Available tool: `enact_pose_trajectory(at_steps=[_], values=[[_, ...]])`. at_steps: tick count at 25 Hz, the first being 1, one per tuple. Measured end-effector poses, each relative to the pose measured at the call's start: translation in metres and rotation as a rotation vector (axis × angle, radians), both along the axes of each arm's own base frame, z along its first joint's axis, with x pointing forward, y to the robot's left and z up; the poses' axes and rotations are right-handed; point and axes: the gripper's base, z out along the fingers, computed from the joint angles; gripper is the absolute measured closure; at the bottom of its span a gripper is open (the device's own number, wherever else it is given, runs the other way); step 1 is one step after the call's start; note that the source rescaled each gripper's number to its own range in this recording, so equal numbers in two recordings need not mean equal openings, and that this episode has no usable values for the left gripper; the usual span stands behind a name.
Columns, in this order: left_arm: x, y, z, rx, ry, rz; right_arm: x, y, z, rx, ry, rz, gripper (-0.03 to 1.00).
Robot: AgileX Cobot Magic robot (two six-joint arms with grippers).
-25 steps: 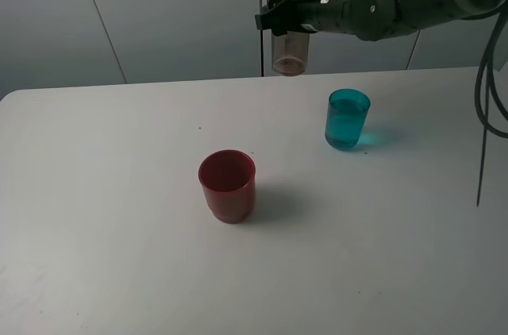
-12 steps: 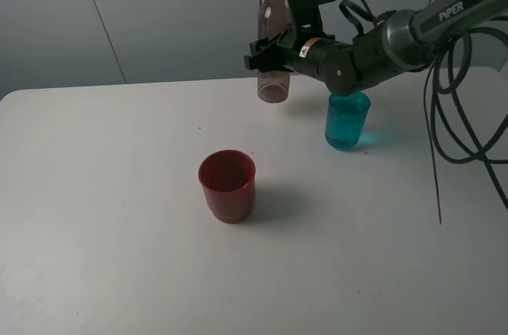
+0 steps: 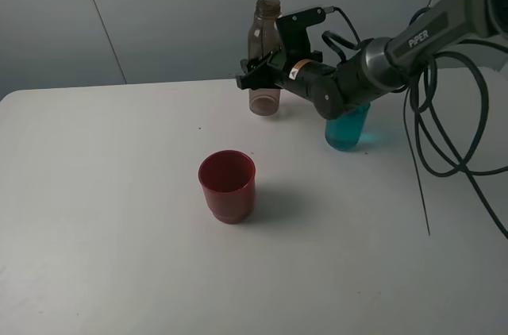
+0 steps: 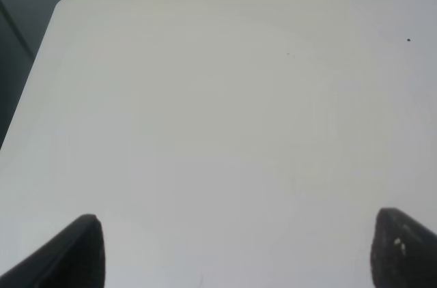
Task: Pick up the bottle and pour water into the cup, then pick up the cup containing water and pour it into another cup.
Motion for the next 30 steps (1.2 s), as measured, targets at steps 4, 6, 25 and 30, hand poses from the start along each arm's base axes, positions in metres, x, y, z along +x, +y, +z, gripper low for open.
enact_pose_trajectory(at_steps=[4, 6, 25, 30], values=[[0.000, 0.000, 0.000, 0.000, 0.000, 0.000, 0.000, 0.000, -0.002, -0.018, -0.004, 0.013, 0.92], [0.000, 0.000, 0.000, 0.000, 0.000, 0.000, -0.001, 0.002, -0.002, -0.035, -0.007, 0.036, 0.92], [0.000, 0.000, 0.000, 0.000, 0.000, 0.000, -0.008, 0.000, 0.016, -0.052, -0.030, 0.065, -0.02], [0.000, 0.000, 0.000, 0.000, 0.000, 0.000, -0.016, -0.003, 0.058, -0.024, -0.089, 0.063, -0.03]])
